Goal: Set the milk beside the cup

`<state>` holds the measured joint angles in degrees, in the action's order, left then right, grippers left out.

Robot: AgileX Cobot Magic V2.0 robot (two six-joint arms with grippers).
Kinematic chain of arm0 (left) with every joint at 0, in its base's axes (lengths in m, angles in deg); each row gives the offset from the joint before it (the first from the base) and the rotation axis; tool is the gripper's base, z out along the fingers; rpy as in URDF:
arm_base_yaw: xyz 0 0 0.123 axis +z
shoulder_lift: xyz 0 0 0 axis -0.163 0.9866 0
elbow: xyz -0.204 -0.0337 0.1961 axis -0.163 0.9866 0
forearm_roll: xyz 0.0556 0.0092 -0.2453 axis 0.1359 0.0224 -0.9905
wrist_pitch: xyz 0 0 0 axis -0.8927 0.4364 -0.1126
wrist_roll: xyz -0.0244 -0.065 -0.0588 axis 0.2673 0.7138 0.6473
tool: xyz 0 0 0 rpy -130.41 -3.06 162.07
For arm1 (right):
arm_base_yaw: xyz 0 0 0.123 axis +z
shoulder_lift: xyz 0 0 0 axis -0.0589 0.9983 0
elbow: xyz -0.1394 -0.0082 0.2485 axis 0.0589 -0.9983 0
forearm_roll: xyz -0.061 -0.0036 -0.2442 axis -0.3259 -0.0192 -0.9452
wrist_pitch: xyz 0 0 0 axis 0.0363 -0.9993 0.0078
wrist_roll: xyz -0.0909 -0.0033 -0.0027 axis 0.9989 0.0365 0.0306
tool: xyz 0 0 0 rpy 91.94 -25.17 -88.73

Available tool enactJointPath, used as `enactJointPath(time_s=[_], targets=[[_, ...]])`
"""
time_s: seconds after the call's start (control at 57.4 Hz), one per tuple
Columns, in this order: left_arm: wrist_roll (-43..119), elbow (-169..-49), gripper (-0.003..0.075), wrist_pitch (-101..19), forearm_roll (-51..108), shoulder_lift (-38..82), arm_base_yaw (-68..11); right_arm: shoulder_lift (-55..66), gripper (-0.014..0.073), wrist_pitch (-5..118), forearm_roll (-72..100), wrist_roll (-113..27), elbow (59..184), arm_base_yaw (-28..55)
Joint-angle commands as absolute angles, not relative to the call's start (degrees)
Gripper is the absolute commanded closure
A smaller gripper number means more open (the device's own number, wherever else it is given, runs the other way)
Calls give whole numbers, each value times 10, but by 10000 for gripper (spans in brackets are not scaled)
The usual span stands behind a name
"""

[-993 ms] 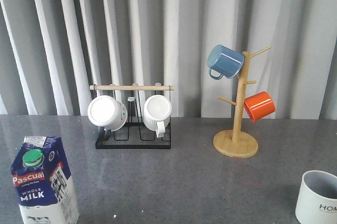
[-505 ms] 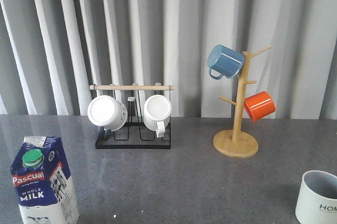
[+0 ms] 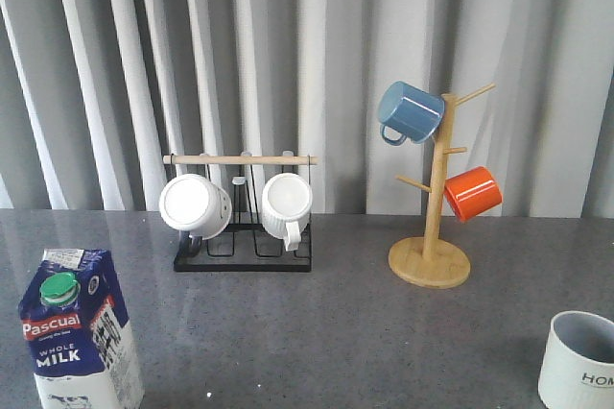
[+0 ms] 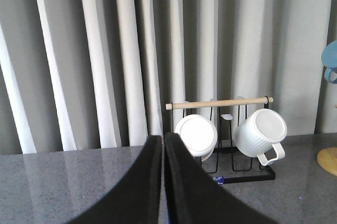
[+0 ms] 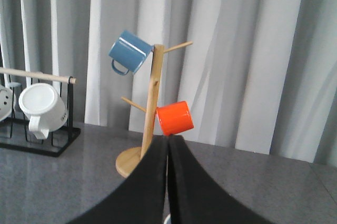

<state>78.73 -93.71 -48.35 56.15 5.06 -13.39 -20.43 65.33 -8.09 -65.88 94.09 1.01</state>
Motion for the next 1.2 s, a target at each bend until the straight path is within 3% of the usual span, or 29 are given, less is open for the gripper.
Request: enactJointPath(time_s=[0.0, 0.105, 0.244, 0.383, 0.888, 1.184], targets=[[788, -956, 657, -527, 552, 58, -136, -197, 519, 660, -109, -630, 961, 10], [787, -958, 547, -539, 552, 65, -136, -184, 390, 631, -137, -625, 961, 10], [787, -958, 335, -563, 552, 71, -136, -165, 178, 630, -139, -626, 961, 10], [787, -958, 203, -570, 554, 71, -136, -155, 98, 634, -138, -631, 959, 10], [787, -958, 205, -570, 554, 68, -135, -155, 99, 622, -137, -688, 958, 8], [787, -958, 205, -570, 554, 68, -135, -100, 99, 639, -289, -749, 947, -78]])
